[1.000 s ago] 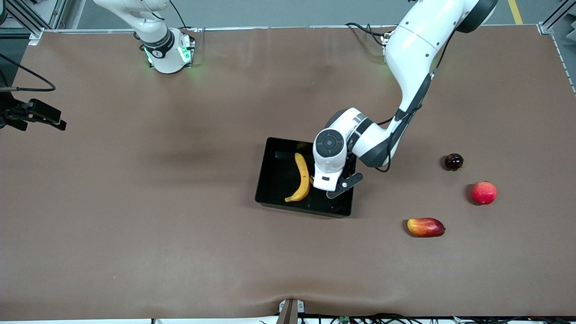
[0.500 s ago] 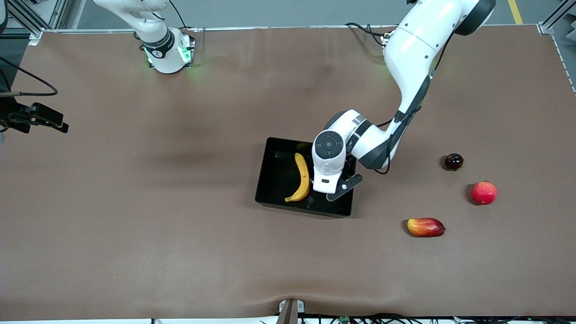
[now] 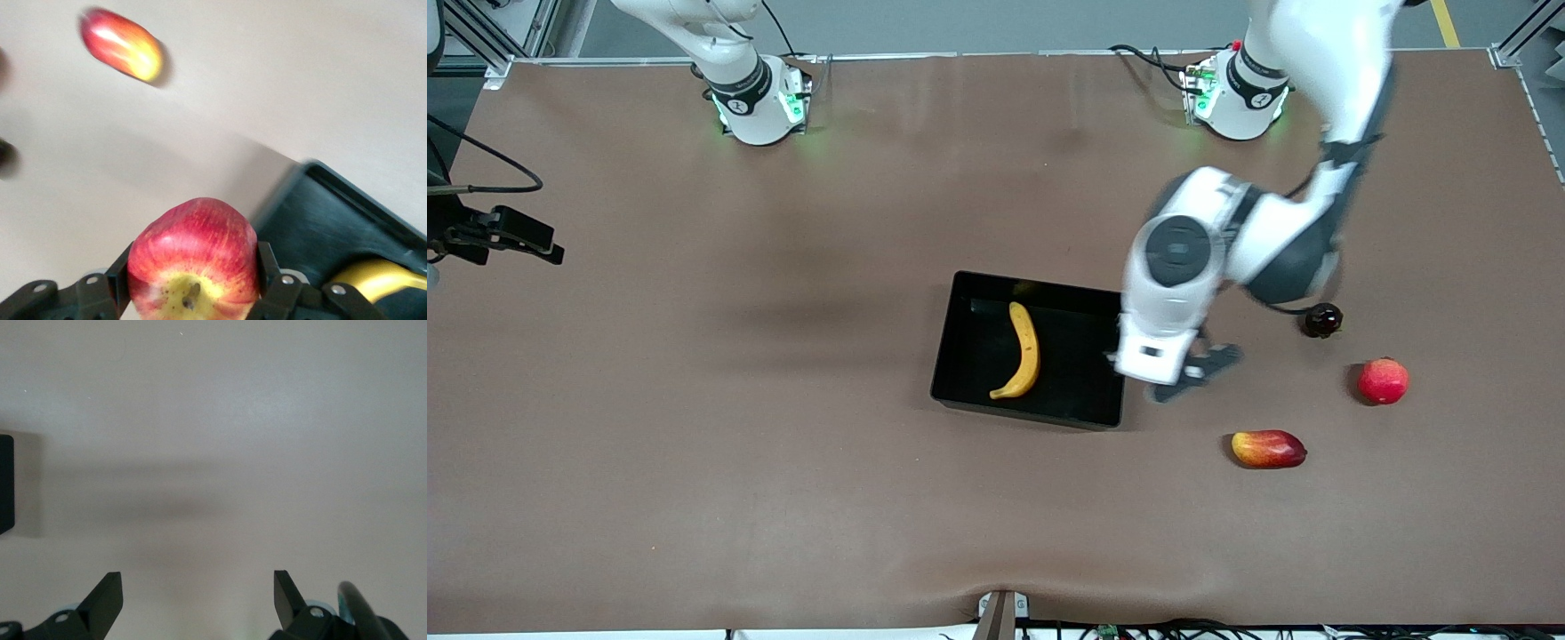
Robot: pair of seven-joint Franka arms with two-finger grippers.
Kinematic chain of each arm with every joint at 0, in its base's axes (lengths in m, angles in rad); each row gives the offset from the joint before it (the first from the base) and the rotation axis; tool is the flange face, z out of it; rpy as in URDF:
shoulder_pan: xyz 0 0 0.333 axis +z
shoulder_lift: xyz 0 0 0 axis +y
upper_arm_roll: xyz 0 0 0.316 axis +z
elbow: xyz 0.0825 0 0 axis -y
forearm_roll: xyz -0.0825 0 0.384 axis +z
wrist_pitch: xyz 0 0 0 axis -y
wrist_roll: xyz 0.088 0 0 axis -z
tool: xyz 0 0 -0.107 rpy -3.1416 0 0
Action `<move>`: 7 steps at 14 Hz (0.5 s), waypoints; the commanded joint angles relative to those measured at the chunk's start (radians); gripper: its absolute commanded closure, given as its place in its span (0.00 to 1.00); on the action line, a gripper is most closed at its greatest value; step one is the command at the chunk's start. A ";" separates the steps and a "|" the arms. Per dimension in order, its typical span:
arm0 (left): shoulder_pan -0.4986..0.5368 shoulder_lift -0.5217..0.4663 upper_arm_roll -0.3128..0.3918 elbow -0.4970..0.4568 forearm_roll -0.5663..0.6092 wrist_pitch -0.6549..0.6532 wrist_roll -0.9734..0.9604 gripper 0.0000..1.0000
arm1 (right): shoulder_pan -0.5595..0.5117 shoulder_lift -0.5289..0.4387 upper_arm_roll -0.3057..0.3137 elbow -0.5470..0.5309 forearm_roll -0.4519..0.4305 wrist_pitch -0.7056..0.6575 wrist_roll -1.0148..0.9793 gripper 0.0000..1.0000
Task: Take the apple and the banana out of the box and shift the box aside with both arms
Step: 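Lift the apple out and lower it beside the other red apple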
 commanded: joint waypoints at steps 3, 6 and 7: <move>0.216 -0.024 -0.009 -0.167 0.062 0.030 0.240 1.00 | -0.013 0.009 0.009 0.024 0.006 -0.014 0.010 0.00; 0.332 -0.004 -0.009 -0.285 0.161 0.195 0.271 1.00 | -0.011 0.009 0.009 0.024 0.006 -0.014 0.012 0.00; 0.374 0.016 -0.009 -0.304 0.188 0.255 0.280 1.00 | -0.011 0.009 0.009 0.024 0.006 -0.014 0.010 0.00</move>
